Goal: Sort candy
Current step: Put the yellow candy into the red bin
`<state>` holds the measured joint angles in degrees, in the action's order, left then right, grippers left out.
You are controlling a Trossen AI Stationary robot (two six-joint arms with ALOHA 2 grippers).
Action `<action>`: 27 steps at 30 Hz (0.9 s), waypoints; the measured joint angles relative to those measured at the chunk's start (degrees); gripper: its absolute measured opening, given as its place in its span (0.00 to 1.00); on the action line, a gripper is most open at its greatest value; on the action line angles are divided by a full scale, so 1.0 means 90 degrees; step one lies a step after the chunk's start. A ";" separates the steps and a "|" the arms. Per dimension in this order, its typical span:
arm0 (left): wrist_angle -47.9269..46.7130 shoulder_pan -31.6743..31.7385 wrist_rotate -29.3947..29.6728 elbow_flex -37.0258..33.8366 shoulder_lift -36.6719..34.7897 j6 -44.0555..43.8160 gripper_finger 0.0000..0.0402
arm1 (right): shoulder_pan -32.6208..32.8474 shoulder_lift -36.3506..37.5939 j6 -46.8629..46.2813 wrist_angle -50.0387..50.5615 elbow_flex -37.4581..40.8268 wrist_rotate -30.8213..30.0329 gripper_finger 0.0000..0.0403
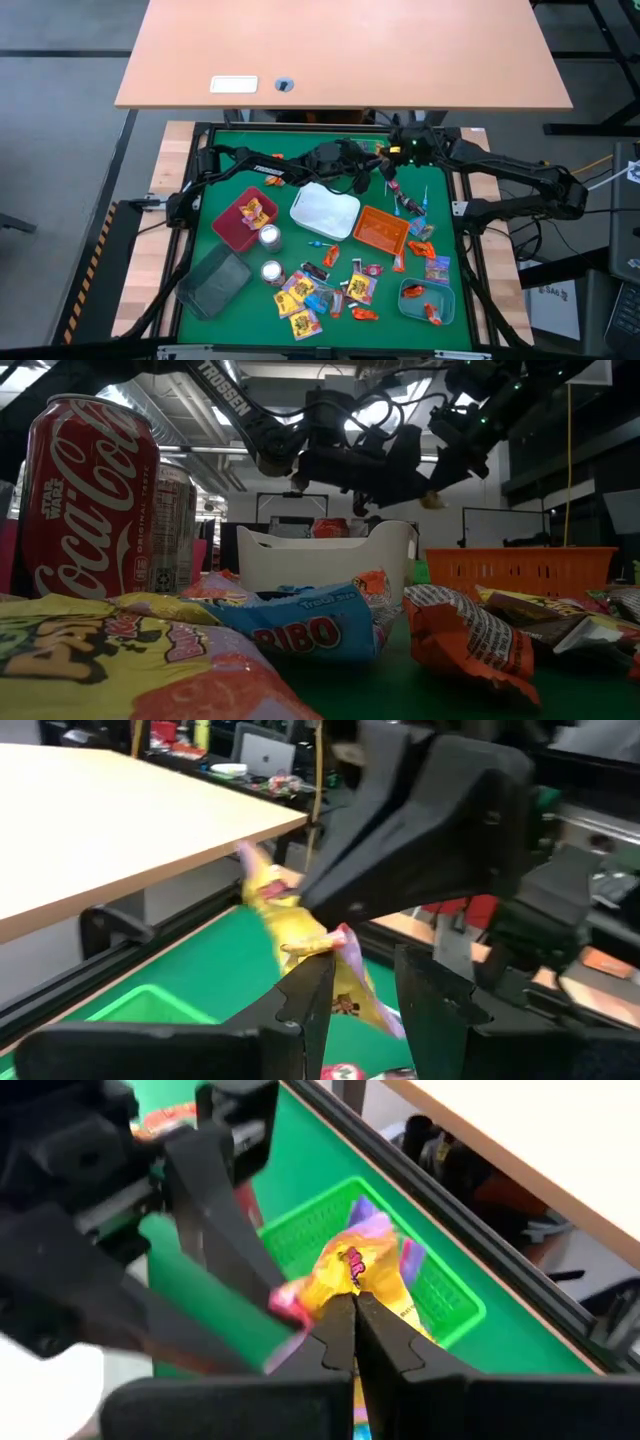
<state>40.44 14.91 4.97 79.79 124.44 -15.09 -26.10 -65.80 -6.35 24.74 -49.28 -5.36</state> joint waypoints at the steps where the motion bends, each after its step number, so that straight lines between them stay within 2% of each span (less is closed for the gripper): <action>1: -0.0031 0.0004 0.0023 0.0000 0.0000 -0.0001 0.25 | 0.0023 0.0000 -0.0002 0.0068 -0.0001 -0.0043 0.00; 10: -0.0306 0.0016 0.0577 0.0000 0.0000 0.0000 0.25 | 0.0030 0.0005 -0.0126 0.0193 -0.0002 -0.0272 0.00; 21: -0.0610 0.0023 0.0502 0.0000 0.0000 -0.0441 0.25 | 0.0028 0.0005 -0.0279 0.0060 -0.0002 -0.0465 0.00; 27: -0.0505 0.0021 0.0486 0.0000 0.0000 -0.0447 0.25 | 0.0028 0.0005 -0.0282 -0.0325 -0.0002 -0.0130 0.00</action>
<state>35.90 15.09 9.34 79.79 124.44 -19.11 -25.85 -65.76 -8.89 21.81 -49.30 -6.53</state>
